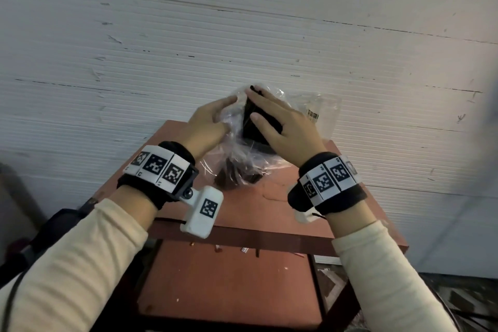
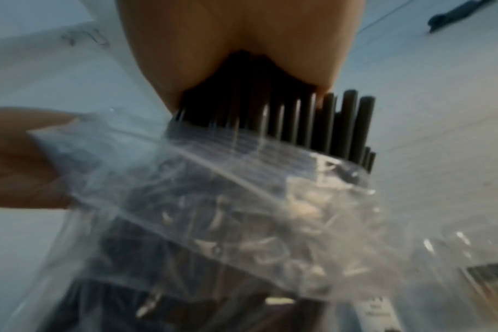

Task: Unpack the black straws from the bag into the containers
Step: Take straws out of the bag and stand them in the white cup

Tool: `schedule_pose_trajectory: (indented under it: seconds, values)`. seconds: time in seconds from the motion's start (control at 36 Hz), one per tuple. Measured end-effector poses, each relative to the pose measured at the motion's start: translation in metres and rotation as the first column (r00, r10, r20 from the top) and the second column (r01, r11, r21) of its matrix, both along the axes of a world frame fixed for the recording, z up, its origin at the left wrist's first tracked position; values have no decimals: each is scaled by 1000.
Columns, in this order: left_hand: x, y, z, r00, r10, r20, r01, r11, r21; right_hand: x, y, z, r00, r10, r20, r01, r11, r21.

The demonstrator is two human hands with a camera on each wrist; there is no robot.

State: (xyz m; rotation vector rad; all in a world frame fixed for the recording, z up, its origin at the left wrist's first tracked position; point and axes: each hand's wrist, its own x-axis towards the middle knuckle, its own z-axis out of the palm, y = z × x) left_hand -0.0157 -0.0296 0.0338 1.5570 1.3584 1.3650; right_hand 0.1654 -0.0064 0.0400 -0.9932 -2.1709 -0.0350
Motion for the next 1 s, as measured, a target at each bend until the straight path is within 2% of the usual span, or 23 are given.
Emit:
schedule_pose_trajectory:
  seconds: [0.08, 0.17, 0.39, 0.5, 0.56, 0.67, 0.75, 0.81, 0.92, 1.0]
  values:
    - [-9, 3, 4, 999, 42, 6, -42, 998, 48, -6, 8, -7, 980, 61, -191, -73, 996, -60]
    - [-18, 7, 8, 998, 64, 16, -65, 995, 79, -18, 17, -11, 951, 69, -300, -129, 974, -184]
    - [-42, 36, 12, 991, 125, -49, -117, 984, 136, -53, 31, -11, 955, 69, -289, -193, 883, -427]
    - [-46, 45, 4, 993, 112, -43, -107, 989, 101, -51, 40, -12, 956, 129, -265, -261, 789, -557]
    - [-46, 47, -4, 992, 94, -84, -88, 993, 75, -48, 47, -17, 965, 152, -212, -250, 770, -587]
    - [-46, 54, -15, 967, 76, -244, -67, 997, 46, -35, 68, -22, 972, 67, -225, -187, 799, -571]
    - [-49, 63, -21, 947, 71, -312, -70, 997, 13, -14, 84, -19, 965, -111, -238, -33, 848, -529]
    - [-52, 70, -27, 925, 37, -377, -53, 998, -33, -2, 98, -22, 950, -222, -219, 78, 849, -522]
    - [-54, 83, -36, 895, -27, -446, -23, 994, -106, 9, 135, -37, 918, -376, -125, 228, 760, -608]
    - [-55, 91, -40, 900, -57, -432, -1, 991, -133, 8, 155, -45, 903, -419, -91, 256, 697, -670]
